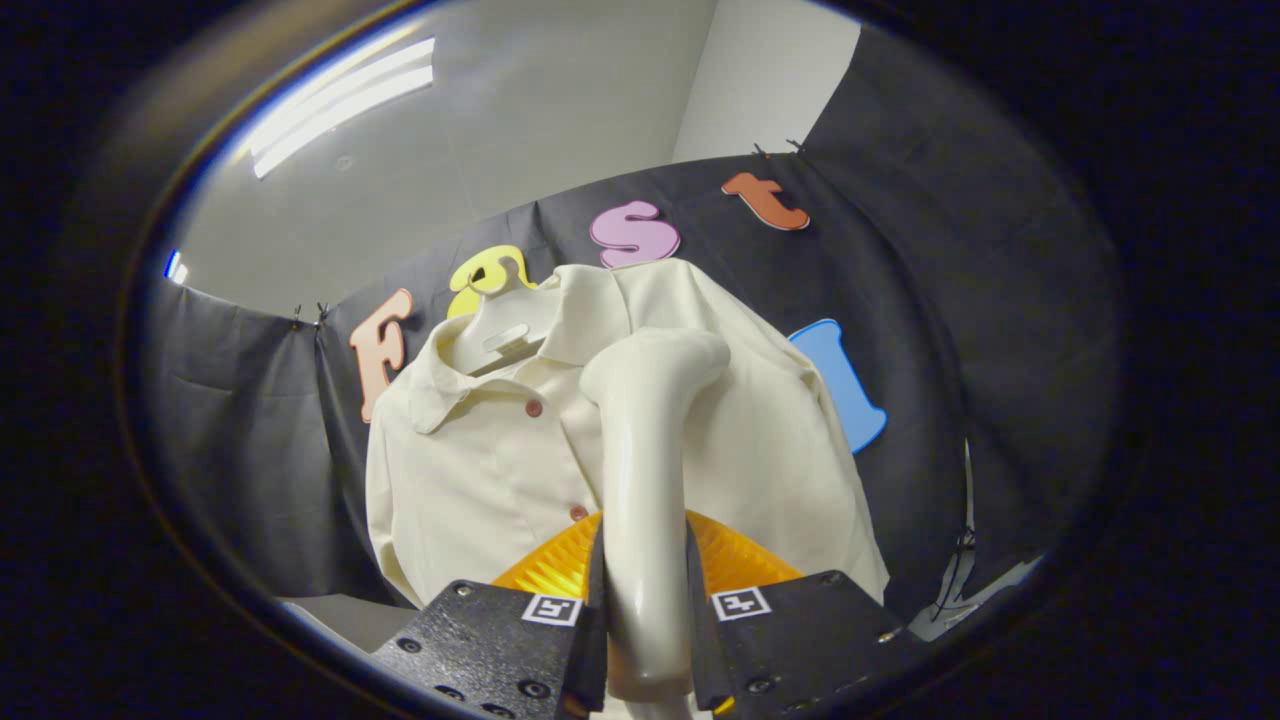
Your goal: Iron the clothes twice with a garment steamer, once on the left side and once on the right side.
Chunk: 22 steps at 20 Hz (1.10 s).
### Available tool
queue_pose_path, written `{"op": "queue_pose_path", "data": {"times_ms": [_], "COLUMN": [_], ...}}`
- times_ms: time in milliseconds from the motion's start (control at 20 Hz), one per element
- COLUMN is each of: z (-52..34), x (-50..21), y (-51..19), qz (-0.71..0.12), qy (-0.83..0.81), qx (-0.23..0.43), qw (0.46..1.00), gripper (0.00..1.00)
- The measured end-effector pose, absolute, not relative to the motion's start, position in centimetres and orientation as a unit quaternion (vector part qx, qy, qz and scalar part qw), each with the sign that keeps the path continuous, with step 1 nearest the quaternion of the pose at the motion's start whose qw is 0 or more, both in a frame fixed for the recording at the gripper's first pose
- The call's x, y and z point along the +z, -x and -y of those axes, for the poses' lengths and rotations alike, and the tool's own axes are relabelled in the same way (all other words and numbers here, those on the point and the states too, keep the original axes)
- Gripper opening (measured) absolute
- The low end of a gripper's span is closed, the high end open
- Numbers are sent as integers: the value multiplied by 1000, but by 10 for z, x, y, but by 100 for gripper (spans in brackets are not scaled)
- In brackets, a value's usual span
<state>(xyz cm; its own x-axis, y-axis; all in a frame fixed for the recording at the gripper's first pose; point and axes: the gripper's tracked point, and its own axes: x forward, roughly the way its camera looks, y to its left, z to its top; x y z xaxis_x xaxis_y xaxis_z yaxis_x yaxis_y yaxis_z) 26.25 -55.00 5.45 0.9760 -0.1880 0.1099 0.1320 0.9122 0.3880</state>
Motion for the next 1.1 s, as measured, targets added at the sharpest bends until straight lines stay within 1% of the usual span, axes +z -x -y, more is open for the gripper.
{"op": "queue_pose_path", "data": {"times_ms": [450,1100], "z": [557,562], "x": [-23,-163], "y": [-241,-193], "qz": [50,-20], "qy": [-232,-288], "qx": [-85,-116], "qw": [968,950], "gripper": [33,33]}}
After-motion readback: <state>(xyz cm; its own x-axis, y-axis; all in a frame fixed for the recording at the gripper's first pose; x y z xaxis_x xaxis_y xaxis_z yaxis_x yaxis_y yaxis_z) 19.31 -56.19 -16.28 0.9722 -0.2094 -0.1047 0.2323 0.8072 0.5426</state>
